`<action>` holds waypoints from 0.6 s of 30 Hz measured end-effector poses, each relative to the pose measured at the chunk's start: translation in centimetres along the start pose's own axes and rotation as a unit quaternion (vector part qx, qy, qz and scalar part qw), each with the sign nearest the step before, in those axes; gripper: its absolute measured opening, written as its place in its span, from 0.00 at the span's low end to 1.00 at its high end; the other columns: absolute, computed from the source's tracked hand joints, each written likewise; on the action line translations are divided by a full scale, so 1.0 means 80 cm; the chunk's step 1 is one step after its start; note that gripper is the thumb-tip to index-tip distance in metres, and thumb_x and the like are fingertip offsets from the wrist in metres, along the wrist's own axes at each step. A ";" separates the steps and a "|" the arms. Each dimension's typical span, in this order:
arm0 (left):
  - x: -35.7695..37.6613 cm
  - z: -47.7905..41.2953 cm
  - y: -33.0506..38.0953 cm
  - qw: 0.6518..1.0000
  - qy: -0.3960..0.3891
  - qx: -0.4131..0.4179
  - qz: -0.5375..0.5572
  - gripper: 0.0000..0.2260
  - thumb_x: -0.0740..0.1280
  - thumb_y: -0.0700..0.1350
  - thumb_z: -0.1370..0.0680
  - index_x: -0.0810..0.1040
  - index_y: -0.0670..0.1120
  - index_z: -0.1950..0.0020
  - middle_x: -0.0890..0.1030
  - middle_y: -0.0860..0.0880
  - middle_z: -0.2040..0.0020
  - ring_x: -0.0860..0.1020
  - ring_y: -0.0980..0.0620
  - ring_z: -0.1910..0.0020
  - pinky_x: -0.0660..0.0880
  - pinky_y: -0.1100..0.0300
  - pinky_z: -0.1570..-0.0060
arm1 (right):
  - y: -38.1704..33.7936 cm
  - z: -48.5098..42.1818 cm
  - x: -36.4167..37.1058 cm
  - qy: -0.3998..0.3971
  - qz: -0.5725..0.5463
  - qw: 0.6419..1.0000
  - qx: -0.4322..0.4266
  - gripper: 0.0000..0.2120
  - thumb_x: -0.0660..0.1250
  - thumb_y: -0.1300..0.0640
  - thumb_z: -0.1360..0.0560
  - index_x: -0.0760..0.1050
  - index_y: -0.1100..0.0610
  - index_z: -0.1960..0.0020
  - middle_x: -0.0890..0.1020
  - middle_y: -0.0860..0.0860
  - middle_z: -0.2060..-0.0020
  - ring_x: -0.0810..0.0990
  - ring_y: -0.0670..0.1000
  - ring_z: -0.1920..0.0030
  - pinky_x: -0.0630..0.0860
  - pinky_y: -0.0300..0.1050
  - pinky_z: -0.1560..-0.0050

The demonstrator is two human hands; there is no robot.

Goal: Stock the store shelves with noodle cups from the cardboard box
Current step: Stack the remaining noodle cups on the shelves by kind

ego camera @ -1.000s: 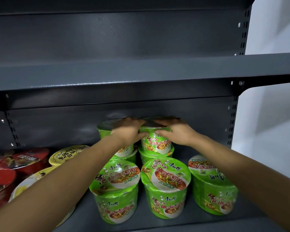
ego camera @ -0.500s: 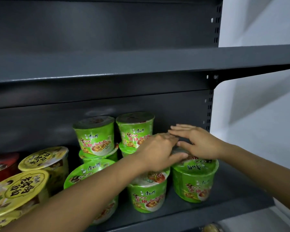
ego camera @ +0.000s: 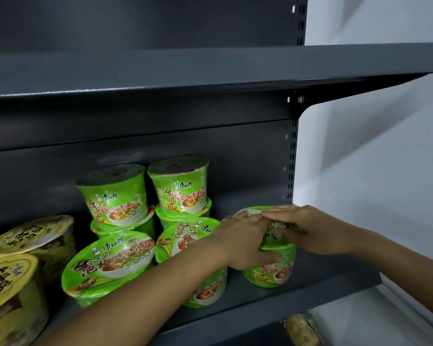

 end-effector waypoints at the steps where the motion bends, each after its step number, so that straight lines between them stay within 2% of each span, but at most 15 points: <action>1: 0.003 -0.001 -0.001 1.000 -0.006 0.004 0.003 0.37 0.61 0.64 0.24 0.51 0.48 0.22 0.57 0.49 0.23 0.53 0.42 0.24 0.57 0.43 0.28 | 0.001 0.002 0.000 -0.002 -0.033 0.999 -0.005 0.24 0.66 0.58 0.23 0.66 0.44 0.30 0.69 0.39 0.32 0.63 0.30 0.33 0.59 0.27 0.32; 3: 0.007 -0.001 -0.003 1.000 -0.019 0.008 0.004 0.36 0.59 0.63 0.23 0.51 0.48 0.22 0.56 0.50 0.22 0.52 0.42 0.24 0.56 0.41 0.28 | -0.001 0.006 -0.002 -0.007 -0.085 0.996 -0.022 0.22 0.67 0.53 0.24 0.65 0.38 0.33 0.69 0.33 0.35 0.66 0.30 0.35 0.65 0.28 0.36; 4: 0.008 -0.001 -0.003 1.000 -0.018 0.013 0.003 0.35 0.59 0.63 0.23 0.52 0.48 0.22 0.57 0.50 0.23 0.53 0.43 0.24 0.57 0.40 0.29 | -0.003 0.007 -0.003 -0.012 -0.095 0.995 -0.030 0.22 0.66 0.46 0.25 0.64 0.36 0.34 0.69 0.32 0.35 0.66 0.30 0.34 0.66 0.28 0.36; 6: 0.005 -0.002 -0.004 1.000 -0.001 0.027 0.008 0.33 0.57 0.63 0.22 0.54 0.48 0.23 0.59 0.50 0.24 0.56 0.44 0.25 0.59 0.39 0.30 | -0.005 0.010 -0.005 -0.014 -0.110 0.993 -0.047 0.27 0.64 0.33 0.30 0.63 0.35 0.33 0.69 0.32 0.34 0.67 0.32 0.33 0.66 0.29 0.37; 7: 0.003 -0.004 -0.004 0.999 0.012 0.034 0.015 0.32 0.56 0.63 0.22 0.55 0.48 0.23 0.60 0.49 0.24 0.58 0.45 0.26 0.59 0.41 0.29 | -0.004 0.011 -0.006 -0.009 -0.119 0.992 -0.048 0.30 0.64 0.31 0.32 0.63 0.34 0.32 0.69 0.31 0.34 0.67 0.33 0.34 0.67 0.29 0.37; 10: -0.008 -0.006 -0.003 0.998 0.041 0.052 0.024 0.27 0.57 0.57 0.20 0.59 0.46 0.24 0.64 0.48 0.25 0.62 0.48 0.27 0.55 0.55 0.27 | -0.002 0.008 -0.007 0.003 -0.151 0.988 -0.036 0.28 0.65 0.32 0.32 0.62 0.26 0.34 0.70 0.24 0.38 0.72 0.34 0.37 0.71 0.29 0.41; 12: -0.018 -0.008 -0.001 0.997 0.052 0.054 0.026 0.24 0.57 0.54 0.19 0.63 0.44 0.25 0.66 0.47 0.26 0.63 0.49 0.28 0.54 0.61 0.30 | 0.002 0.006 -0.010 0.018 -0.171 0.985 -0.024 0.24 0.66 0.33 0.32 0.66 0.25 0.38 0.73 0.26 0.40 0.75 0.36 0.39 0.74 0.33 0.41; 13: -0.022 -0.008 0.001 0.996 0.057 0.054 0.037 0.23 0.57 0.53 0.18 0.65 0.43 0.26 0.67 0.46 0.27 0.64 0.49 0.28 0.54 0.63 0.31 | 0.006 0.006 -0.012 0.028 -0.182 0.983 -0.019 0.22 0.68 0.36 0.32 0.69 0.27 0.39 0.75 0.29 0.41 0.77 0.38 0.40 0.75 0.36 0.41; 15: -0.024 -0.009 -0.002 0.994 0.066 0.047 0.072 0.21 0.57 0.51 0.18 0.68 0.43 0.28 0.69 0.46 0.29 0.66 0.49 0.29 0.57 0.63 0.33 | 0.015 0.004 -0.015 0.047 -0.195 0.980 -0.002 0.20 0.70 0.45 0.32 0.73 0.32 0.41 0.78 0.33 0.43 0.79 0.39 0.43 0.77 0.40 0.42; 18: -0.028 -0.010 -0.011 0.989 0.092 0.031 0.111 0.21 0.55 0.55 0.19 0.70 0.47 0.29 0.73 0.47 0.31 0.70 0.48 0.33 0.66 0.57 0.34 | 0.021 0.000 -0.019 0.072 -0.221 0.972 0.024 0.15 0.70 0.47 0.34 0.77 0.36 0.47 0.82 0.33 0.50 0.81 0.39 0.48 0.78 0.39 0.46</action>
Point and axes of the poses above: each hand's wrist, its own z-axis away from the middle knuckle, its own x-axis out of the palm, y = z × x, the point moved 7 cm from there along -z, towards the middle knuckle
